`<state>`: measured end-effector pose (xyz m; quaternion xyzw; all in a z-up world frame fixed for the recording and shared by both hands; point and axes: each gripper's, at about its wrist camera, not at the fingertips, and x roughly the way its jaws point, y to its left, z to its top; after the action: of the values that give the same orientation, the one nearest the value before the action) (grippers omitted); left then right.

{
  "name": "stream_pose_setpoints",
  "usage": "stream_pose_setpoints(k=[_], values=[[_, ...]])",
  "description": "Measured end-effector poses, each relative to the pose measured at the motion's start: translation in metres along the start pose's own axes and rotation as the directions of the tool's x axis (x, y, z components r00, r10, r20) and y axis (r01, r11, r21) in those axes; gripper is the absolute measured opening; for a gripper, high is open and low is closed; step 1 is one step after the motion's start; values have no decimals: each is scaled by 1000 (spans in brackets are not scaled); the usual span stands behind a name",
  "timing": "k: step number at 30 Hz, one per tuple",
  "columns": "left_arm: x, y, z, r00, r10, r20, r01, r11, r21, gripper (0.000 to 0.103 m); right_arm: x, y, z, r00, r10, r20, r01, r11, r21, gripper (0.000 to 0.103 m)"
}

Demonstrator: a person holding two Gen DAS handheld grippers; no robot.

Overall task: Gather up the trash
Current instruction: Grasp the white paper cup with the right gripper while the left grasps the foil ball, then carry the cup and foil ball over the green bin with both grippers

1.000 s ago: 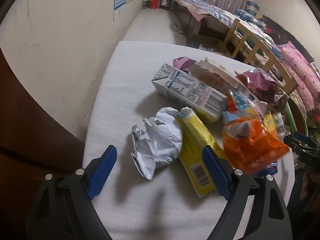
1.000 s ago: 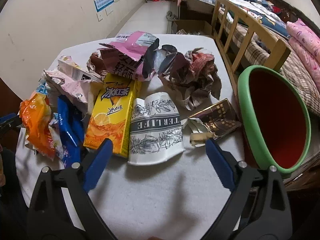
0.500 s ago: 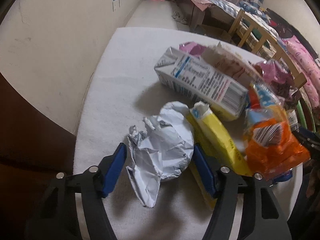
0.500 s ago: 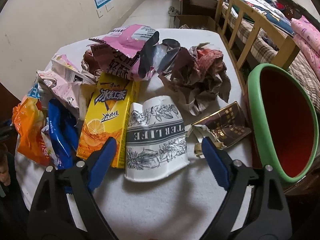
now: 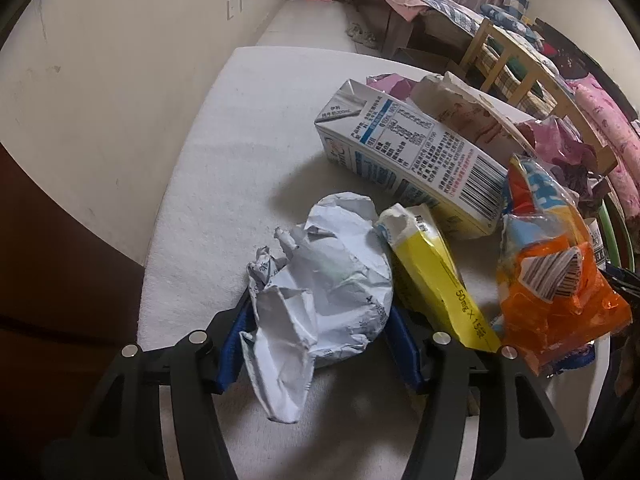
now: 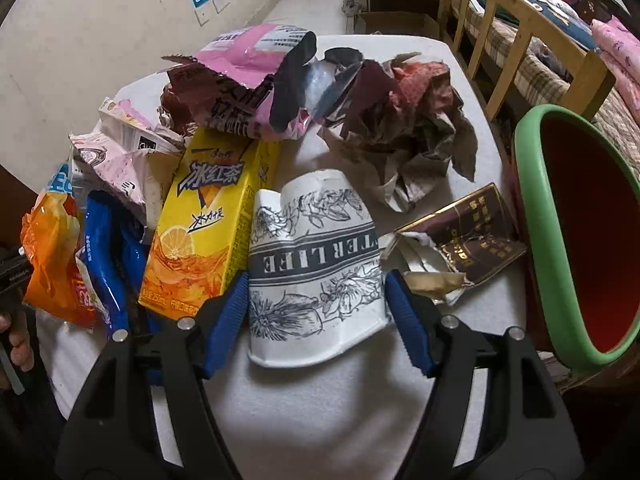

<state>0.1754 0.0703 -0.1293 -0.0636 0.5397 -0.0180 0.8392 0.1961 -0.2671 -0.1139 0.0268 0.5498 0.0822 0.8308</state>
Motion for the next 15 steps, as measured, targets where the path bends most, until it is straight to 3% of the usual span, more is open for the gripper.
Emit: stream_pose_setpoints(k=[6, 15], values=[[-3, -3, 0, 1000, -6, -2, 6, 1000, 13, 47, -2, 0, -3, 1000, 23, -10, -23, 1000, 14, 61], [-29, -4, 1, 998, 54, 44, -55, 998, 15, 46, -29, -2, -8, 999, 42, 28, -42, 999, 22, 61]])
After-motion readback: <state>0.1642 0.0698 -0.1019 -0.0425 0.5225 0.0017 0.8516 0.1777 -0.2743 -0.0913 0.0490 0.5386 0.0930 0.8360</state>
